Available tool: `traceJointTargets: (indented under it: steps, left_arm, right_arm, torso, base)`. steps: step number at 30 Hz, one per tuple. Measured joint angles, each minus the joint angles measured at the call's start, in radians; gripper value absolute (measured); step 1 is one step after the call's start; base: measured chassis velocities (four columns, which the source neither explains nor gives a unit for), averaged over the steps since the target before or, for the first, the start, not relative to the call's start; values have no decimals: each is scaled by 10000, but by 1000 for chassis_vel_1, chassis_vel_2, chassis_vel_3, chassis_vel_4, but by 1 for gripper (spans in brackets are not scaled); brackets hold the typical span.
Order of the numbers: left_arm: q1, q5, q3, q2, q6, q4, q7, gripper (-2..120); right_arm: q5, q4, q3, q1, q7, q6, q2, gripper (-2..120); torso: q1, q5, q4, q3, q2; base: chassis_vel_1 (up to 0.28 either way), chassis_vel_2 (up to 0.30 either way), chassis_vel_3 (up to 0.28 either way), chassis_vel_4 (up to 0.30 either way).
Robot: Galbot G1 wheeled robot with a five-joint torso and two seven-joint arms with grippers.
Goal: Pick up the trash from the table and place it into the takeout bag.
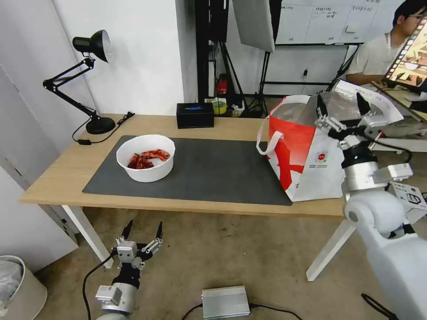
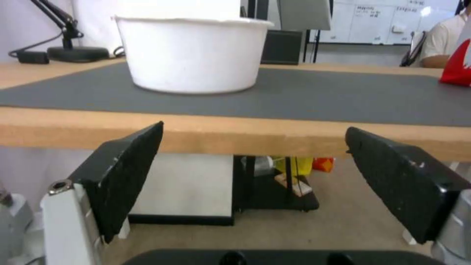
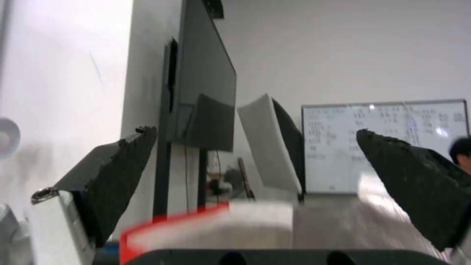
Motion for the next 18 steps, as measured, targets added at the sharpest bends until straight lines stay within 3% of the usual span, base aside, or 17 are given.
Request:
traceJointTargets:
  steps: [6,18]
  left_arm:
    - [10,-14,-8,46,-1,-128,3,100]
    - [54,-133,11,95,-2,-208,13,100]
  right_arm:
    - [-584,618,634,-1570,187,-596,784,100]
    - [-1430,1739,854,-3645,109,-1399,2027,100]
  torso:
    - [0,1,-1,0,0]
    - [-1,0,-1,-1,1]
  base:
    - [0,0,0,0]
    - [0,0,0,0]
